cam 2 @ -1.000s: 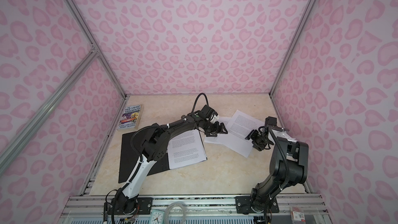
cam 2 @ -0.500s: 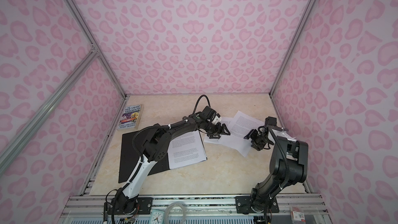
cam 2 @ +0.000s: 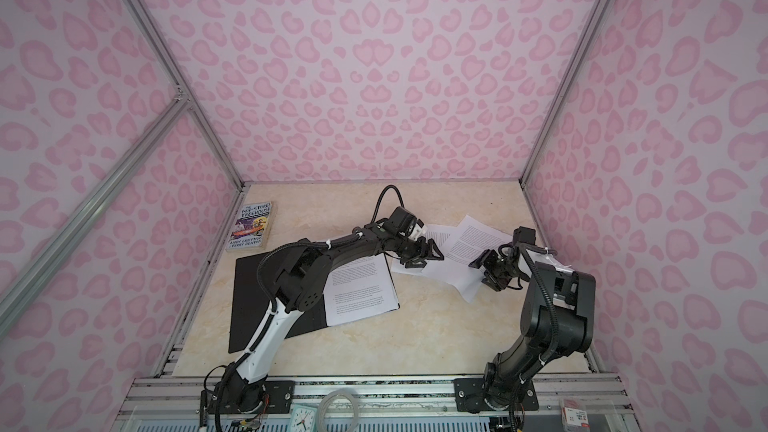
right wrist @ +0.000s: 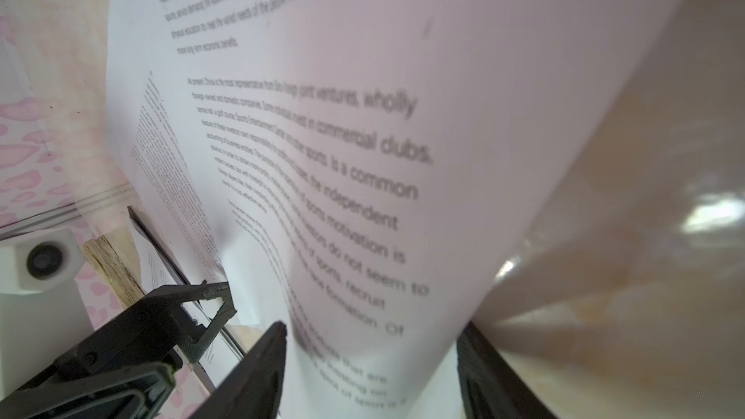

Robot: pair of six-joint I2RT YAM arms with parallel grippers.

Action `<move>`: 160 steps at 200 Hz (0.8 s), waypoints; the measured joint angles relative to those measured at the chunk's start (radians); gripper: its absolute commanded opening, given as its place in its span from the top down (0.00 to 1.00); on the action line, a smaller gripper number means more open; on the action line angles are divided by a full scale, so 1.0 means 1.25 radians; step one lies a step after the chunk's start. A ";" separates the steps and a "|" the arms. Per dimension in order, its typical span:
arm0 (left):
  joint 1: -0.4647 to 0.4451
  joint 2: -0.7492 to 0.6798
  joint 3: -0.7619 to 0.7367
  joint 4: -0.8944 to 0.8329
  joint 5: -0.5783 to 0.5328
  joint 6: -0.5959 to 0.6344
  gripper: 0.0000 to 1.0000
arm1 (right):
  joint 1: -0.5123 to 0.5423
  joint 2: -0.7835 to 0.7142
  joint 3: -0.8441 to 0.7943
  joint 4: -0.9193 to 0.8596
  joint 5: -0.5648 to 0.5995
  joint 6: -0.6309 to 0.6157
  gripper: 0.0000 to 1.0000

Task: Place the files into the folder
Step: 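Lift the sheet edge with the right gripper toward the approaching left gripper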

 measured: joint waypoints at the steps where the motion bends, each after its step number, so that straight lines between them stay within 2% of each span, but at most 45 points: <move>1: 0.000 0.000 0.000 0.000 0.000 0.000 0.16 | 0.000 0.000 0.000 0.000 -0.001 0.000 0.32; 24: 0.000 -0.007 -0.016 0.022 0.008 0.007 0.09 | -0.006 -0.001 -0.006 0.005 -0.013 0.003 0.32; 78: -0.001 -0.010 -0.020 0.046 0.015 -0.015 0.14 | -0.012 -0.032 -0.038 0.012 -0.040 0.028 0.31; 103: 0.001 -0.010 -0.023 0.063 0.031 -0.064 0.15 | -0.014 -0.036 -0.046 0.012 -0.053 0.036 0.30; 160: 0.012 -0.011 -0.075 0.238 0.085 -0.204 0.13 | -0.007 -0.080 -0.086 0.023 -0.089 0.063 0.27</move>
